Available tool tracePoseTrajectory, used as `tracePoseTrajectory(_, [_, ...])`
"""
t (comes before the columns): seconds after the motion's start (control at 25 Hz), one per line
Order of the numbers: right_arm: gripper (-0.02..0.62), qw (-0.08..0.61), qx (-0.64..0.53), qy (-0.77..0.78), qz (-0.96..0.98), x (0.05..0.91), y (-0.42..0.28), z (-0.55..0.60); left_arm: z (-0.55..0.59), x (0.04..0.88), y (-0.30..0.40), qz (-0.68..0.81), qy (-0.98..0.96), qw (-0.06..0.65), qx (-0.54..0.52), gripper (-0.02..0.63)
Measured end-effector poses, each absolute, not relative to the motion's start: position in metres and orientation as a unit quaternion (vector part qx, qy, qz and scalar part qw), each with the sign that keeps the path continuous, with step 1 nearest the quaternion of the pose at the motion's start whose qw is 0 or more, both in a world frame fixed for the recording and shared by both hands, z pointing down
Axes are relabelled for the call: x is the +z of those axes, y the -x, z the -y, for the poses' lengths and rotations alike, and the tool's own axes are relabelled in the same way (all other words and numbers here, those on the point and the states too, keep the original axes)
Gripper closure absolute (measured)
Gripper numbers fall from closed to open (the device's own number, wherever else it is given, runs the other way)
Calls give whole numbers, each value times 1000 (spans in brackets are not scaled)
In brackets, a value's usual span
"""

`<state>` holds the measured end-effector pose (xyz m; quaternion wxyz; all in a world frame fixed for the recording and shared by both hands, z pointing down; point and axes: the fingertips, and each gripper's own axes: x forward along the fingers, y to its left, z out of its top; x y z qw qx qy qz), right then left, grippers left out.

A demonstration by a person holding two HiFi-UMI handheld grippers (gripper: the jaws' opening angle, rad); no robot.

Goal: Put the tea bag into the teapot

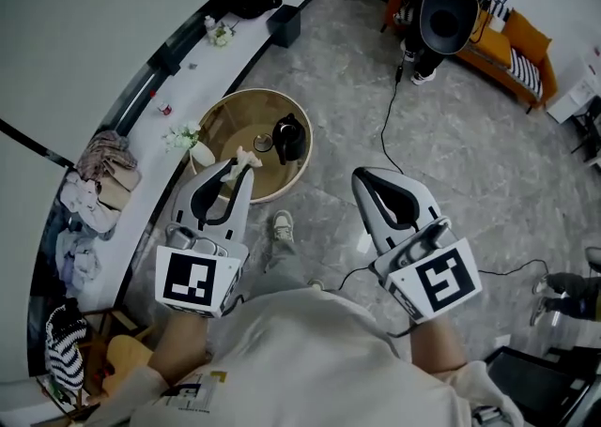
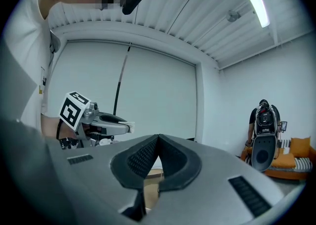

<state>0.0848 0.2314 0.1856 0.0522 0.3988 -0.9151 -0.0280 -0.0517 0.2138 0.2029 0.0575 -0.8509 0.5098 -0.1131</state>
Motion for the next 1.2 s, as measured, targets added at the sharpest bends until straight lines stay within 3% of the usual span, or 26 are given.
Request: tracePoseTrajectory(1.2, [589,97,-3,-423,901,205,-19,36,46,214,87,-439,889,45,-122,536])
